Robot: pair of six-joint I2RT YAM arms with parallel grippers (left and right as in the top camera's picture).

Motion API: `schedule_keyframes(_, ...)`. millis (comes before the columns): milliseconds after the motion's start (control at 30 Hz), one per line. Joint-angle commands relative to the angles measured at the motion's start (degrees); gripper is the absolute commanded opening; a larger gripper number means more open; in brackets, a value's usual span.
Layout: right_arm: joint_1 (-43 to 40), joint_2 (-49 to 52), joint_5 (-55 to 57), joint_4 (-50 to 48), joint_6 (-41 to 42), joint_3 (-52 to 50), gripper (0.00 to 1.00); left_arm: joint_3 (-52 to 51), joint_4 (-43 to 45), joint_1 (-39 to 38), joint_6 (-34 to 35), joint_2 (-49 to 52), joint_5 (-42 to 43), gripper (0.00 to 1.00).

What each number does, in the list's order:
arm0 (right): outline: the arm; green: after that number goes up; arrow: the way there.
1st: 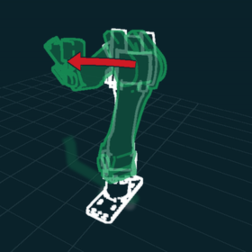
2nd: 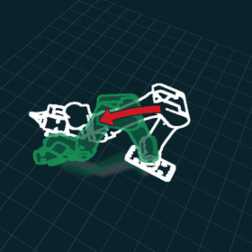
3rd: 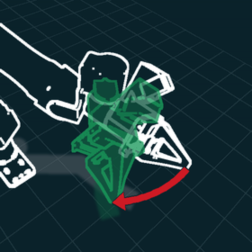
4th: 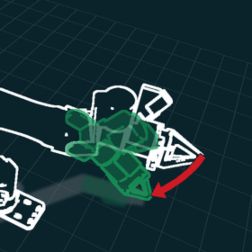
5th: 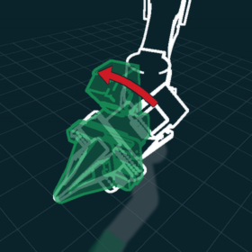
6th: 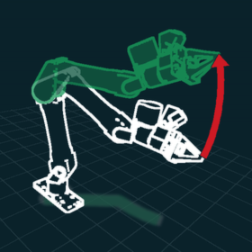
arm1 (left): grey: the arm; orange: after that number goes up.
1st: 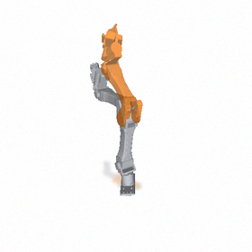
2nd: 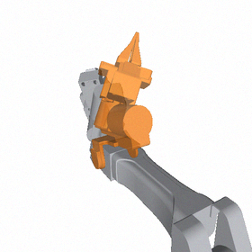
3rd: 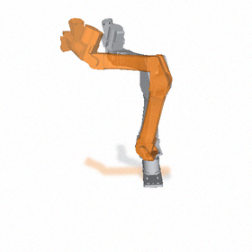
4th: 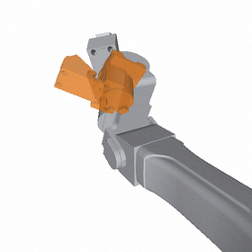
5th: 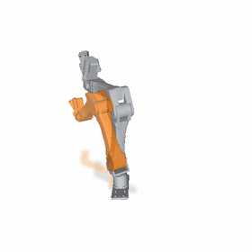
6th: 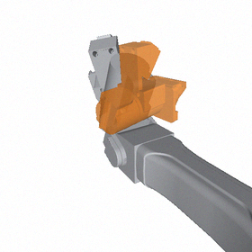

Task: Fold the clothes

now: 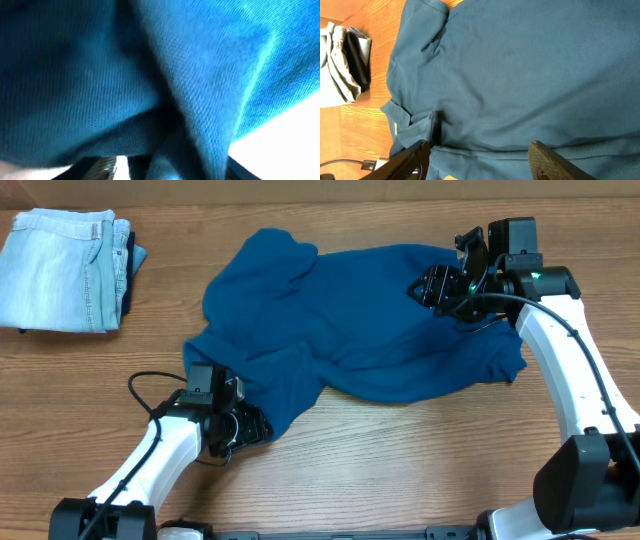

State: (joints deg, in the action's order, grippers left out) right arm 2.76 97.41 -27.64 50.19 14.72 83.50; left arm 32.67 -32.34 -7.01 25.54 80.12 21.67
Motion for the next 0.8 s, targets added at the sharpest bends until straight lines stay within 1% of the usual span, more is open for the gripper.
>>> schedule_keyframes(0, 0.2, -1.2, 0.9, 0.1, -1.7, 1.0, 0.67, -1.5, 1.1, 0.2, -0.7, 2.3, -4.2, 0.42)
schedule_keyframes(67, 0.2, -1.2, 2.8, 0.3, -1.7, 1.0, 0.66, -1.5, 0.7, 0.2, -0.7, 2.3, -4.2, 0.24)
schedule_keyframes(100, 0.1, -1.2, 4.5, 0.5, -1.7, 1.0, 0.67, -1.5, 0.4, 0.2, -0.7, 2.3, -4.2, 0.17)
schedule_keyframes(133, 0.1, -1.2, 8.0, 1.0, -1.7, 1.0, 0.67, -1.5, -0.5, 0.2, -0.7, 2.3, -4.3, 0.08)
schedule_keyframes(167, 0.0, -1.2, 9.7, 1.3, -1.7, 1.0, 0.67, -1.5, -0.9, 0.2, -0.6, 2.3, -4.3, 0.05)
schedule_keyframes(200, 0.0, -1.2, 11.4, 1.7, -1.6, 1.0, 0.67, -1.4, -1.4, 0.2, -0.4, 2.3, -4.3, 0.04)
schedule_keyframes(267, -0.3, -1.2, 12.7, 2.5, -1.6, 1.0, 0.72, -1.2, -2.0, 0.3, 0.1, 2.2, -4.6, 0.04)
schedule_keyframes(367, -2.2, -1.1, 12.6, 4.0, -0.9, 1.0, 0.72, -0.2, -4.5, 0.9, 2.0, 2.1, -7.6, 0.04)
schedule_keyframes(467, -5.4, -0.9, 12.6, 6.0, 0.8, 0.9, 0.72, 0.7, -7.0, 2.4, 2.0, 1.7, -11.9, 0.04)
schedule_keyframes(633, -9.7, -0.2, 12.6, 9.9, 0.7, 0.9, 0.72, 1.9, -10.4, 7.2, 2.2, 1.3, -16.3, 0.04)
schedule_keyframes(767, -11.6, 0.7, 12.6, 11.8, 0.7, 0.8, 0.72, 2.1, -11.1, 12.0, 4.8, 1.1, -19.2, 0.04)
